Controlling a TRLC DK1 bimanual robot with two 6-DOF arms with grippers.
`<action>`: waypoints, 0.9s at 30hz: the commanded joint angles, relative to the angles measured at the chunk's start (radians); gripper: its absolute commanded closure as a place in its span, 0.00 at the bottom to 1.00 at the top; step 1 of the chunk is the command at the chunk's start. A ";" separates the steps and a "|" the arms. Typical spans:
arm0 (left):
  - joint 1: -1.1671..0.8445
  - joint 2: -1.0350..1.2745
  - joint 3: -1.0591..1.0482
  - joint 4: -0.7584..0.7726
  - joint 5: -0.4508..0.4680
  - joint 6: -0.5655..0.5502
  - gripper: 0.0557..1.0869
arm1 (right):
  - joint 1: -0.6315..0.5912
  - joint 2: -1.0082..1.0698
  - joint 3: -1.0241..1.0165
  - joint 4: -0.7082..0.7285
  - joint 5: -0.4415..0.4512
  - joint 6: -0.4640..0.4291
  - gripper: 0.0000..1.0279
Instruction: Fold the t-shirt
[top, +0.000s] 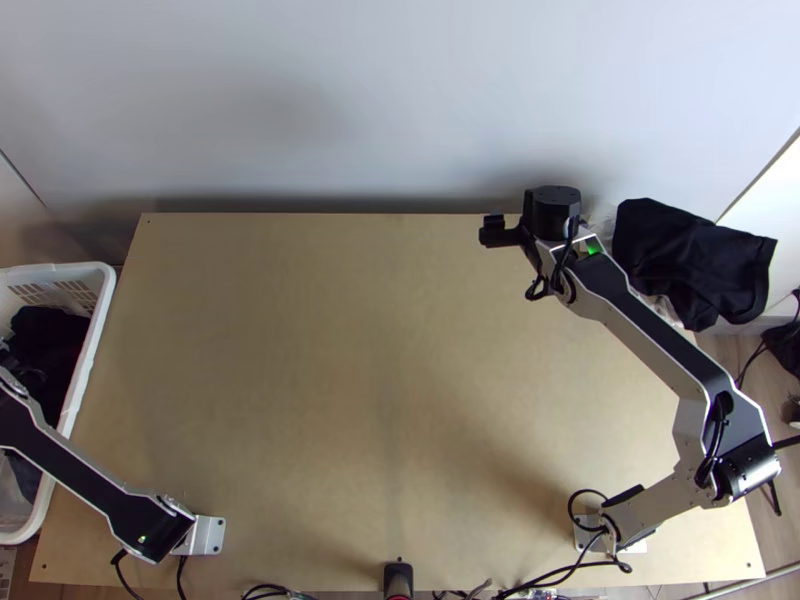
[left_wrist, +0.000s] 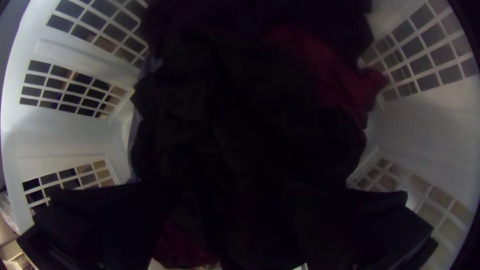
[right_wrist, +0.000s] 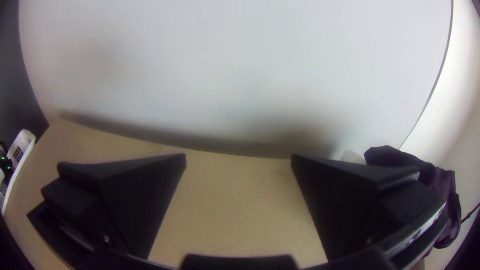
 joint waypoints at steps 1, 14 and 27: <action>-0.004 0.048 0.000 -0.012 -0.003 0.043 0.05 | 0.004 0.003 0.014 -0.003 0.009 0.001 0.05; 0.000 0.069 0.027 0.091 -0.001 0.061 0.97 | 0.022 0.002 0.024 -0.001 0.054 -0.038 0.05; 0.002 0.063 0.034 0.114 0.011 0.058 0.97 | 0.024 0.002 0.027 0.005 0.080 -0.056 0.05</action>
